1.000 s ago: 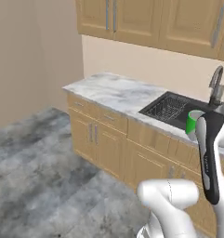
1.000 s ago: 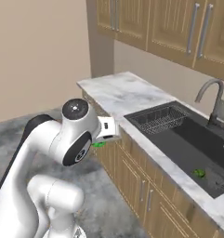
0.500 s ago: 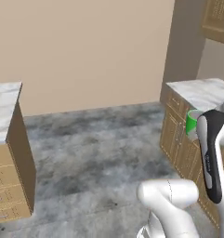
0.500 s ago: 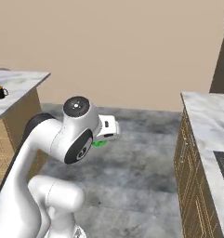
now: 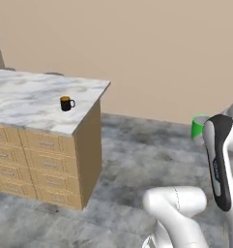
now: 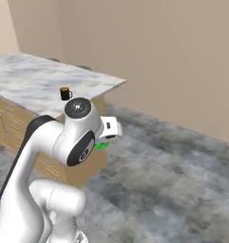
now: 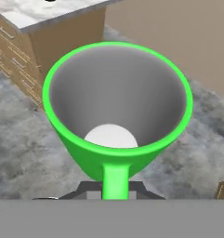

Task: Clear the mugs and bowl far away from the sink.

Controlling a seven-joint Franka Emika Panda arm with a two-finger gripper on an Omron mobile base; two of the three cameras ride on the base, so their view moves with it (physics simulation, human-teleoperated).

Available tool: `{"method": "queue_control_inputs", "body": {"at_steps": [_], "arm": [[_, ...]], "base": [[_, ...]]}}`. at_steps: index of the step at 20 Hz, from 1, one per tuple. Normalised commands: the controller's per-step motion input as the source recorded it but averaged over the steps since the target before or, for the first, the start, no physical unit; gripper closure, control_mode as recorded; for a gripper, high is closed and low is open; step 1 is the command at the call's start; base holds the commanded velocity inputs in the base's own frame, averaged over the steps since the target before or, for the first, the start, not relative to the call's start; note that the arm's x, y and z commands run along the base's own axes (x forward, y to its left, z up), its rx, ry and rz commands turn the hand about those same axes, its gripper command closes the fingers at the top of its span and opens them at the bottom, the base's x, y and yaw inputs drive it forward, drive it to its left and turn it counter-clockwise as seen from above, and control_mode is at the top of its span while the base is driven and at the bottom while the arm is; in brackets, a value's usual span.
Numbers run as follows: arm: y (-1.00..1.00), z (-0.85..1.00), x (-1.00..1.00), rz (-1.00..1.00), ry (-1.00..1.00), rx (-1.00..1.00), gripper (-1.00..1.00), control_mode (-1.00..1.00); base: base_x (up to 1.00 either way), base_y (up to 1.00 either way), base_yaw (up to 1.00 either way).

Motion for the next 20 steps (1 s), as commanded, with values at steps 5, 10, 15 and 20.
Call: {"method": "queue_control_inputs", "body": {"at_steps": [5,10,15,20], "arm": [[0.0,0.0,0.0,0.0,0.0,0.0,1.0,1.0],[0.0,0.0,0.0,0.0,0.0,0.0,1.0,1.0],[0.0,0.0,0.0,0.0,0.0,0.0,1.0,1.0],[0.0,0.0,0.0,0.0,0.0,0.0,1.0,1.0]], "base": [[1.0,-0.15,0.62],[1.0,-0.14,0.61],[0.89,-0.28,0.63],[0.36,-0.71,0.51]]}}
